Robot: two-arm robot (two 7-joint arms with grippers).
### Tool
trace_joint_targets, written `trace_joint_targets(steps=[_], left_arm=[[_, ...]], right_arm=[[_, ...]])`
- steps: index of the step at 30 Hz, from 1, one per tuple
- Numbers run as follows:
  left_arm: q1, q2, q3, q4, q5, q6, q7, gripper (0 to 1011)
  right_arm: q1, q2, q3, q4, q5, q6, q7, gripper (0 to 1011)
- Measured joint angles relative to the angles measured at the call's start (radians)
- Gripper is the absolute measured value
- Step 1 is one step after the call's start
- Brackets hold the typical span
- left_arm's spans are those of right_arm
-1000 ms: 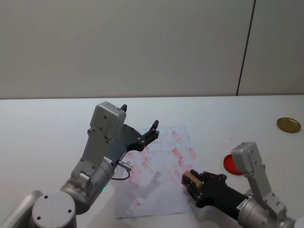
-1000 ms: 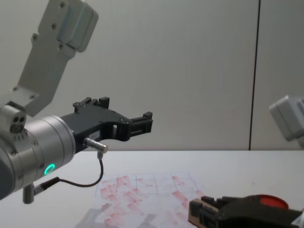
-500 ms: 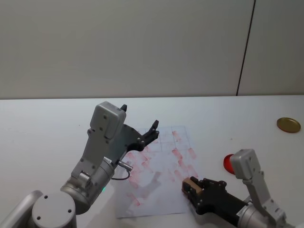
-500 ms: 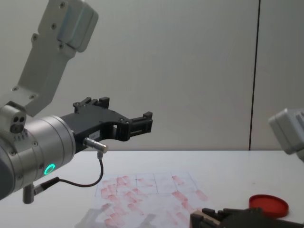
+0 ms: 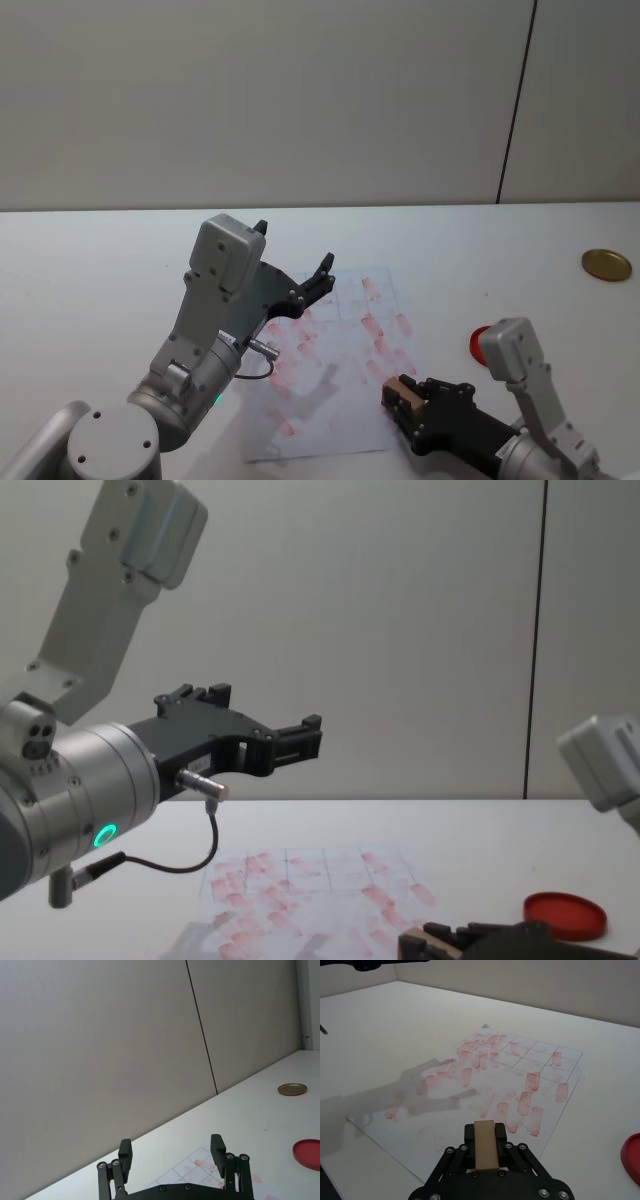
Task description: Use the one hand to pick up the stamp and affix it onto the A4 paper.
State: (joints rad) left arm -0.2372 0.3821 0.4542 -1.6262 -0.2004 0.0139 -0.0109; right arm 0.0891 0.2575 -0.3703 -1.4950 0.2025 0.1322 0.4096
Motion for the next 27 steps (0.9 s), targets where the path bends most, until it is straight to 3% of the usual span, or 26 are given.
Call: trace_joint_targets(steps=[16, 27], left_arm=[[0.000, 0.000, 0.000, 0.000, 0.000, 0.000, 0.000, 993], [0.000, 0.000, 0.000, 0.000, 0.000, 0.000, 0.000, 993]], right_arm=[[-0.009, 0.007, -0.004, -0.039, 0.007, 0.021, -0.004, 219], [0.008, 0.024, 0.035, -0.107, 0.056, -0.007, -0.056, 219]])
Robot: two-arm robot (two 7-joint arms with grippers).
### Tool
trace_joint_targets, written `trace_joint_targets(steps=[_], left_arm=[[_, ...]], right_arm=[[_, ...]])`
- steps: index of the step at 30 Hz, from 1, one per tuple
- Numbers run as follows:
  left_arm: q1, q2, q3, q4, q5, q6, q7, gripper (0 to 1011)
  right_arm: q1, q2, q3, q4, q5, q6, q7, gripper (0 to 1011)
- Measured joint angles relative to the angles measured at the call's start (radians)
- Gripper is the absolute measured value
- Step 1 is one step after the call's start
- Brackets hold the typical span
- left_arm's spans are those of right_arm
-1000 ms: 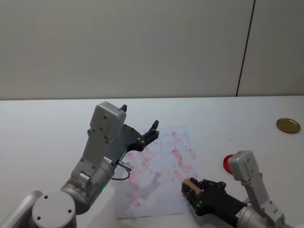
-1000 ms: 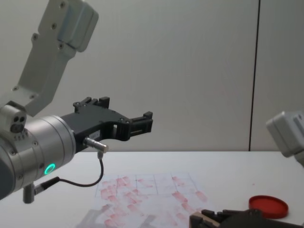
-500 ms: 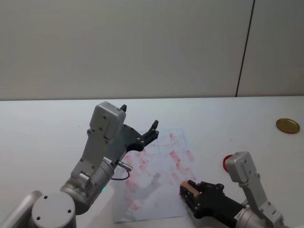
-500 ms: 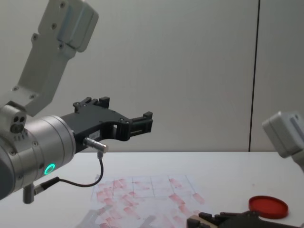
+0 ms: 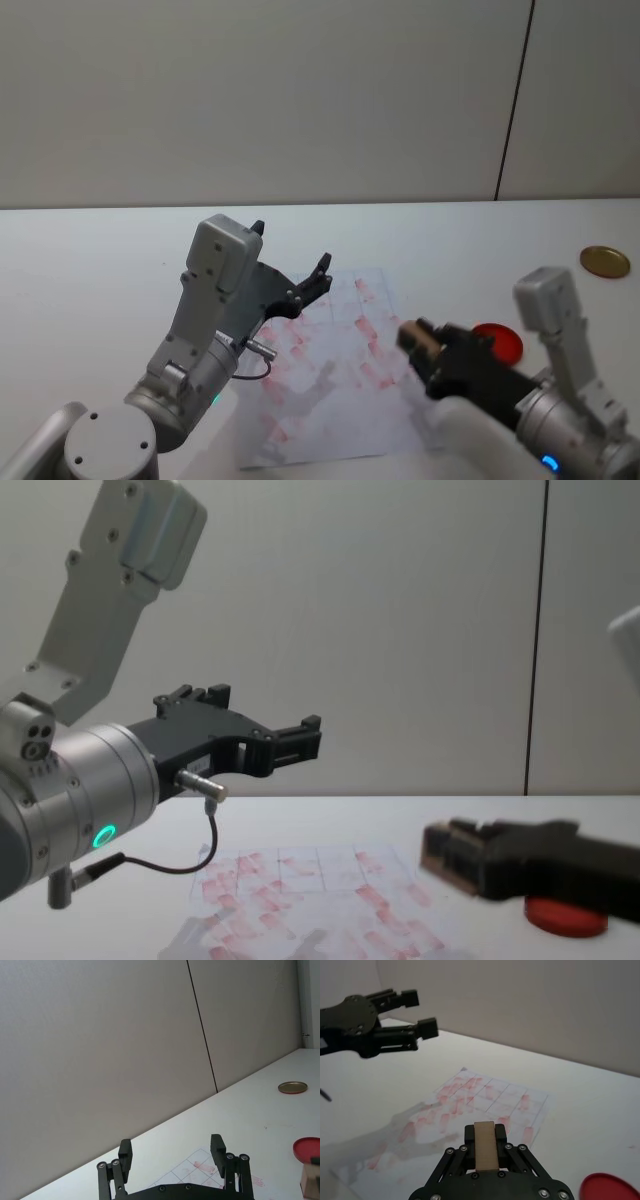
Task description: Use the one hand to pick up the stamp and affix it onto the A4 paper.
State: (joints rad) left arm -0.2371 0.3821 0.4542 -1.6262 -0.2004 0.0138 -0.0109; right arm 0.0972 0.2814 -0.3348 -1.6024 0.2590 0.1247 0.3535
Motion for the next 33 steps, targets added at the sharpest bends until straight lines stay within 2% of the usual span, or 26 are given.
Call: trace_joint_targets(steps=[8, 16, 26, 33], left_arm=[[0.000, 0.000, 0.000, 0.000, 0.000, 0.000, 0.000, 993], [0.000, 0.000, 0.000, 0.000, 0.000, 0.000, 0.000, 993], [0.000, 0.000, 0.000, 0.000, 0.000, 0.000, 0.000, 993], [0.000, 0.000, 0.000, 0.000, 0.000, 0.000, 0.000, 993]], right_arm=[[0.013, 0.022, 0.037, -0.006, 0.024, -0.015, -0.050, 219], [0.021, 0.047, 0.075, 0.026, 0.045, -0.031, -0.094, 219], [0.029, 0.062, 0.100, 0.071, 0.060, -0.044, -0.118, 219], [0.036, 0.062, 0.105, 0.104, 0.063, -0.050, -0.119, 219]])
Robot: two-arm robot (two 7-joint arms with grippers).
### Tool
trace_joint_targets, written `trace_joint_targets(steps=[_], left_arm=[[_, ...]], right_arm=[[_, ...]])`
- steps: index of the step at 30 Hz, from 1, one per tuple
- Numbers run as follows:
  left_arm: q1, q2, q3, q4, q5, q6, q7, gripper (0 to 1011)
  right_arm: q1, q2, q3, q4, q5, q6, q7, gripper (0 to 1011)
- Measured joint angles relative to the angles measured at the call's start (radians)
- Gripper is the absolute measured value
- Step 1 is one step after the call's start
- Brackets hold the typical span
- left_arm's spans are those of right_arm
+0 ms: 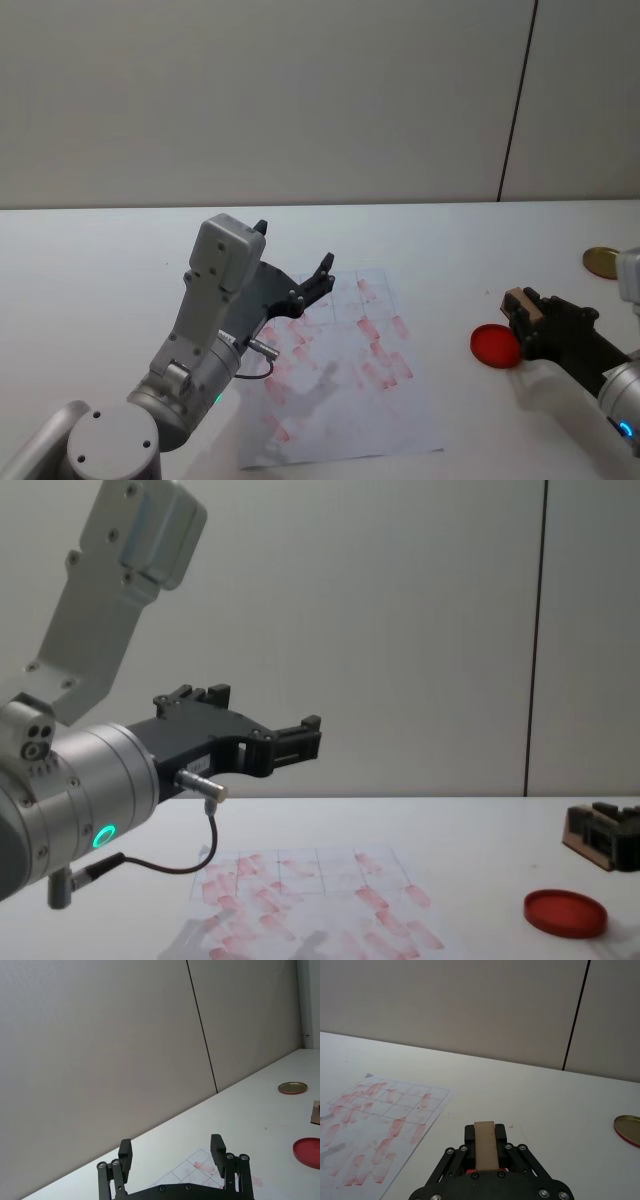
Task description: Use the one hand to pick up the stamp and affix it onto the A4 paper.
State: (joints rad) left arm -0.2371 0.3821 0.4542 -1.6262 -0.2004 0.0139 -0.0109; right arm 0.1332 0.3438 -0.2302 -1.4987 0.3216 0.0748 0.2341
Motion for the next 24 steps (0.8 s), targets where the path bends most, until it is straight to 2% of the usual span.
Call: trace_joint_targets(steps=[24], left_arm=[[0.000, 0.000, 0.000, 0.000, 0.000, 0.000, 0.000, 993]], right_arm=[[0.071, -0.048, -0.020, 0.140, -0.030, -0.018, 0.028, 219]])
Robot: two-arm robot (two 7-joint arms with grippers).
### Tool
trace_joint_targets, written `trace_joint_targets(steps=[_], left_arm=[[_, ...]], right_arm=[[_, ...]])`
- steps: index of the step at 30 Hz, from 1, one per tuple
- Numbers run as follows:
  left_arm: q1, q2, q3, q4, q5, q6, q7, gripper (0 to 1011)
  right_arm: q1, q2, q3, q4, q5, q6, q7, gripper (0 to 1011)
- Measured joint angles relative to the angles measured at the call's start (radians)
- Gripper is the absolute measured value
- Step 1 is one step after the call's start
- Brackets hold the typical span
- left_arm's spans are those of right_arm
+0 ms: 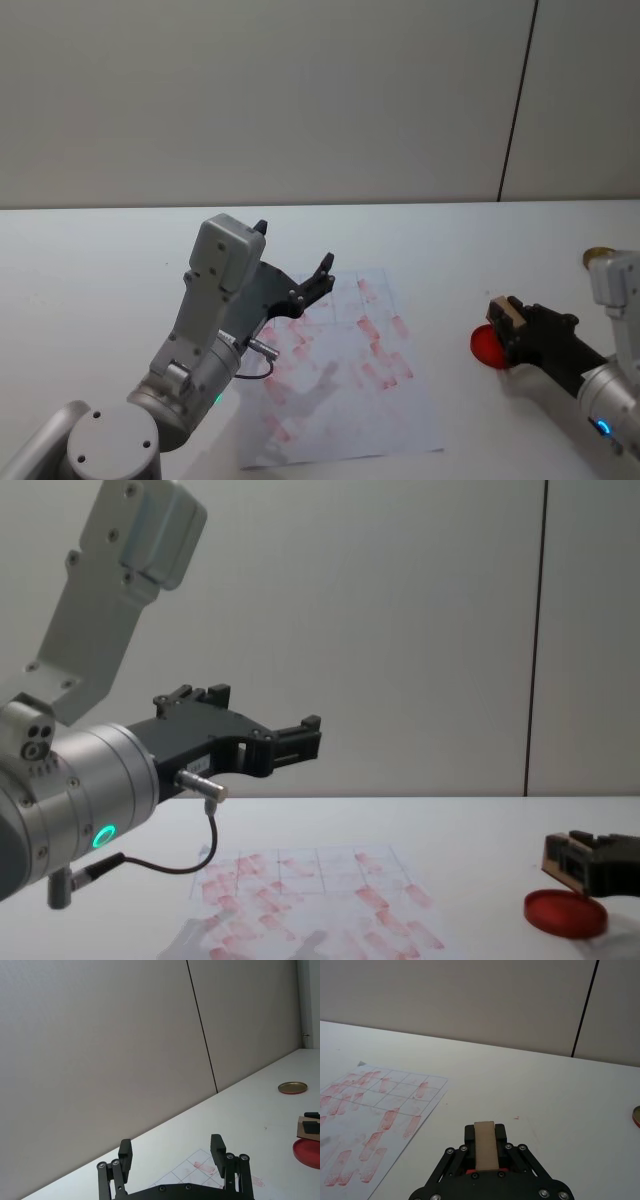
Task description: Use the one hand to pick up the stamp and affix it onto the A4 paper.
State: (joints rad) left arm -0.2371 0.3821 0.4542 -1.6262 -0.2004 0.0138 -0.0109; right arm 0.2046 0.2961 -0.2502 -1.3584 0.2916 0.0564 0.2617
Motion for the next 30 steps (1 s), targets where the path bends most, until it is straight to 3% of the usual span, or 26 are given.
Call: trace_joint_targets(steps=[20, 24, 30], left_arm=[[0.000, 0.000, 0.000, 0.000, 0.000, 0.000, 0.000, 993], [0.000, 0.000, 0.000, 0.000, 0.000, 0.000, 0.000, 993], [0.000, 0.000, 0.000, 0.000, 0.000, 0.000, 0.000, 993]], right_arm=[[0.041, -0.022, -0.008, 0.061, -0.019, 0.013, 0.013, 252], [0.044, -0.023, -0.008, 0.063, -0.020, 0.017, 0.013, 439], [0.044, -0.024, -0.008, 0.057, -0.020, 0.019, 0.011, 622]])
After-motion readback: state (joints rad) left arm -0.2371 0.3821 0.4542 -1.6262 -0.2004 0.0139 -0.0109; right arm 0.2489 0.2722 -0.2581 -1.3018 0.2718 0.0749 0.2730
